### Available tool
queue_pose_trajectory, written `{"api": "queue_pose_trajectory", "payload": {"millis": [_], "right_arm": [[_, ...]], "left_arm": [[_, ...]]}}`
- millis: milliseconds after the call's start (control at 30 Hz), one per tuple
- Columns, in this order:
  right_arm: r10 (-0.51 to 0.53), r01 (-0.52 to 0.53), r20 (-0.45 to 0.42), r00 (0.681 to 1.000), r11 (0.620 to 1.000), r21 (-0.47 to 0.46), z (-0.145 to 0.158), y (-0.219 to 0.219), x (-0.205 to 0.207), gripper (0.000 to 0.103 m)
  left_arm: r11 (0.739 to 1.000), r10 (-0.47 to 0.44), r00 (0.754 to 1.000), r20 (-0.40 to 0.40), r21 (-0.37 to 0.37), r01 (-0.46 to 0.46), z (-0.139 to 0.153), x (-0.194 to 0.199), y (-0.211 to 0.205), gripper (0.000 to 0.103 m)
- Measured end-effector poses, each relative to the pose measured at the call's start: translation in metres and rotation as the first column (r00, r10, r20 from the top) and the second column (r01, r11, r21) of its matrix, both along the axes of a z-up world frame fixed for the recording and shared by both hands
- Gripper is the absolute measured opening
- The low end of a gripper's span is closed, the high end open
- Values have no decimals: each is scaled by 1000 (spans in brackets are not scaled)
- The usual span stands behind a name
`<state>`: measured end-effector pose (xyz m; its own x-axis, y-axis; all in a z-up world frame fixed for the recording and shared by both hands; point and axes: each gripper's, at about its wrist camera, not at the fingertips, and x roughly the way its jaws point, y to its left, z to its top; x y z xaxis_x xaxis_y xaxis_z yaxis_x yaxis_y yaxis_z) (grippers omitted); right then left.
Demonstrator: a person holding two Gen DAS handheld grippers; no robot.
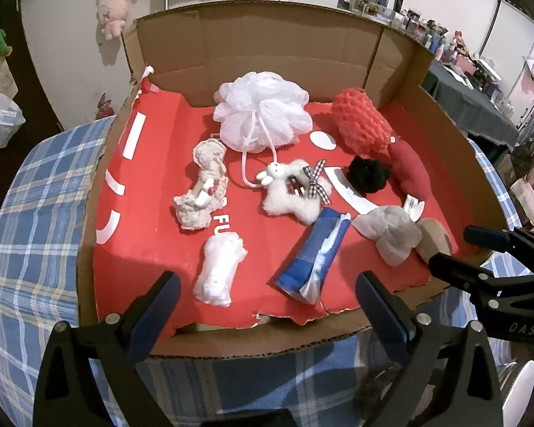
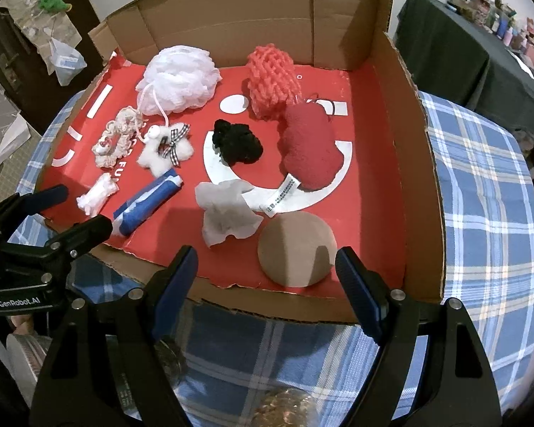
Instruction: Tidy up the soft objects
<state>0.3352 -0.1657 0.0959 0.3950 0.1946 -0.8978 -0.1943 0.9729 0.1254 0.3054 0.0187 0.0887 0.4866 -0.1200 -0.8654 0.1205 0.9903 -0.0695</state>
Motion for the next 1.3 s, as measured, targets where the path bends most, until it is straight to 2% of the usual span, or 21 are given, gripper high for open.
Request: {"api": "queue_pose_trajectory", "payload": {"millis": [1300], "right_arm": [[2,-2,35,999,1000,10,4,1,-5,79]], "left_arm": [[1000,11,1000,18,11,-12,0,-3,-2,100]]}}
